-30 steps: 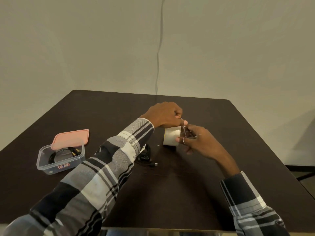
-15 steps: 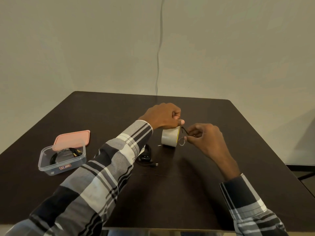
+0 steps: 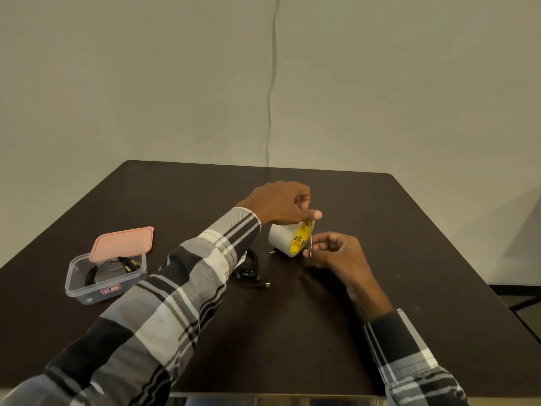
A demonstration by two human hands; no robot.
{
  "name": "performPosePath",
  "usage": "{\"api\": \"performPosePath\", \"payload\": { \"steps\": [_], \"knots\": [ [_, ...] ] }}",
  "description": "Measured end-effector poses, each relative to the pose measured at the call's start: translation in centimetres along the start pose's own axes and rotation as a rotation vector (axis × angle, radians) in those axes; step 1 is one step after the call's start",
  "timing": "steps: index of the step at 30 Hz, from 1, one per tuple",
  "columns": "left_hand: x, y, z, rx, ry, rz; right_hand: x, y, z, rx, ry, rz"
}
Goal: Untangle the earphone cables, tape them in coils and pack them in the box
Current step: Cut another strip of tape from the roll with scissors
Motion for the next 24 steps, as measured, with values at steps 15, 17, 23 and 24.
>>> {"api": "performPosePath", "payload": {
  "steps": [15,17,23,24],
  "knots": [
    [0.7,-0.2,1.1,0.036,-0.024,-0.063,-0.2,1.4,-3.6,0.087,-0.071,0.081],
    [0.7,0.1,1.1,0.018,-0.019,-0.059,0.0,1.4,-3.7,0.042,-0.071,0.109],
    [1.0,0.9,1.4,-0.008,0.024,-0.057,0.2,1.6,-3.0,-0.132,-0.099,0.191],
    [1.0,0.9,1.6,-0.018,0.033,-0.062,0.2,1.6,-3.0,-0.155,-0.099,0.193]
  ]
}}
Point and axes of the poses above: each hand's wrist, its own x-axis towards the middle knuckle, its own z-axis out of the back of the hand, y = z × x, the point moved 8 cm from there along x, towards the middle knuckle, and after that the axes turned 15 degrees about z, right-handed, at the moved point
